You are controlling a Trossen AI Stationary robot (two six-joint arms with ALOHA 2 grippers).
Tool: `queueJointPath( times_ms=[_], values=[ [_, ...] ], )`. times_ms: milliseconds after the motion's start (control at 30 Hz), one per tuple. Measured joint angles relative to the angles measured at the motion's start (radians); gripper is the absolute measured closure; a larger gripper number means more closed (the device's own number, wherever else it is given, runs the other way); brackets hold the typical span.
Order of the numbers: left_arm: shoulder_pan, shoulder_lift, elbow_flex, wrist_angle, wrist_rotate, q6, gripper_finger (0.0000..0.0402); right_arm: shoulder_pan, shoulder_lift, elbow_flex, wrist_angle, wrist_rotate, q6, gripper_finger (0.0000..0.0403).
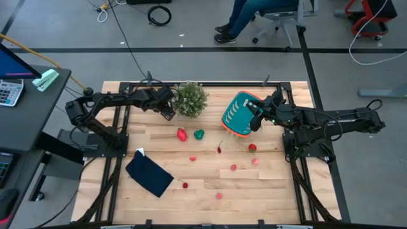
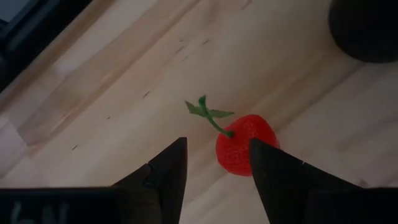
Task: Pick and placing Produce into tupperware
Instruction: Put the red dragon fruit into the basket
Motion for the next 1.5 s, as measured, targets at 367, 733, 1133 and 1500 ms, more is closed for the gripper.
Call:
queueJointPath(
  times_ms=[367,733,1133,1500],
  values=[
    [0.003,0.003,-0.002,-0.11,0.002,0.001,0.0229,0.0,0.0,0.0,0.0,0.0,-0.001,0.0279],
    [0.003,0.002,-0.001,-0.131,0.001,0.057,0.0229,0.0,0.0,0.0,0.0,0.0,-0.001,0.0279],
    [-0.136,0.001,-0.001,-0.085,0.001,0.119,0.0229,0.0,0.0,0.0,0.0,0.0,-0.002,0.0279],
    [-0.249,0.001,-0.001,0.027,0.0,0.178,0.0232,0.0,0.0,0.0,0.0,0.0,-0.002,0.0279]
  ],
)
